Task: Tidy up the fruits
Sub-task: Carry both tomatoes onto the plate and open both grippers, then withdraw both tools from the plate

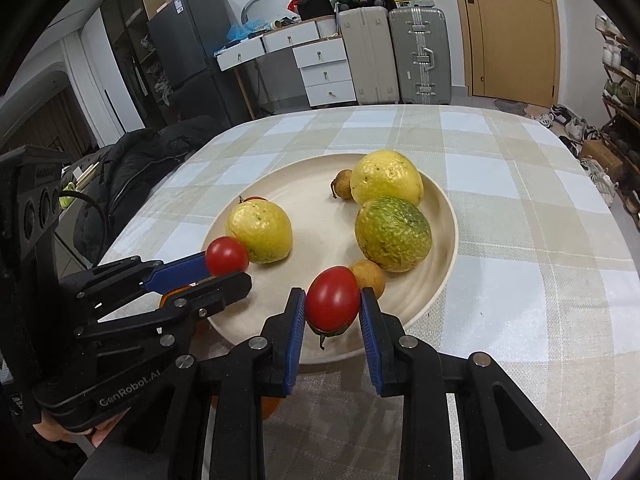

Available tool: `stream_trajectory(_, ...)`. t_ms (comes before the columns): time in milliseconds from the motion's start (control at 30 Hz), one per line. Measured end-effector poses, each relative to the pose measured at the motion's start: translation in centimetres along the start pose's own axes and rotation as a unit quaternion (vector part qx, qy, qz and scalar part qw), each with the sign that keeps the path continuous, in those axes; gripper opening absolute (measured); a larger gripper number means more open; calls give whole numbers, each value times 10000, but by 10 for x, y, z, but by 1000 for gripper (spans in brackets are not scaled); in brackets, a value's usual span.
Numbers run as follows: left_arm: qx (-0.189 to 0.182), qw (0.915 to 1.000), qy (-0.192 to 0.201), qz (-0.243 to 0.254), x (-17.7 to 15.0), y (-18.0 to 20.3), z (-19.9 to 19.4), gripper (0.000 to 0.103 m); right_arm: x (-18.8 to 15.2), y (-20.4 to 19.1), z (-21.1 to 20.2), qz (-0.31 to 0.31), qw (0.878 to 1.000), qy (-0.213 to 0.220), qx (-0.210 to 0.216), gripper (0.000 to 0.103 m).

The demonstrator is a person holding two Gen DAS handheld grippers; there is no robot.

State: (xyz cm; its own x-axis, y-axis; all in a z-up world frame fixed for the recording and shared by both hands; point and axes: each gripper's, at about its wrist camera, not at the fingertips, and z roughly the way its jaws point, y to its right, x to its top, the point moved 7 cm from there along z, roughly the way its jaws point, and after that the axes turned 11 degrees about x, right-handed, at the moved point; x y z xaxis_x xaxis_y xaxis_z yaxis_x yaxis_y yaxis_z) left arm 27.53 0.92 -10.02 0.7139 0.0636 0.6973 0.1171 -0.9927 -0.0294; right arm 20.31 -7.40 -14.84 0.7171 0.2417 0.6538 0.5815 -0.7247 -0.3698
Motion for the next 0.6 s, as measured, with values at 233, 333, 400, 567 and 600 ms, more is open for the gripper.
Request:
stream_trajectory(233,23,10000,14,-66,-1,-5,-4,27,-1,0,-3,34,10000,8,-3,29)
stream_trajectory(333,11,10000,39,-47,-3,-5,-11,29,-2,-2,-10,25,10000,68,51,37)
stream_trajectory(400,14,9999,97,-50,-6,-7,-18,35,-3,-1,-16,61,9998,166,48,49)
stream_trajectory(567,22,9995,186,-252,-14,-20,-36,65,-11,0,-34,66,9995,277,-129,72)
stream_trajectory(600,22,9992,216,-320,-15,-23,-42,73,-13,-1,-37,27,9994,289,-189,86)
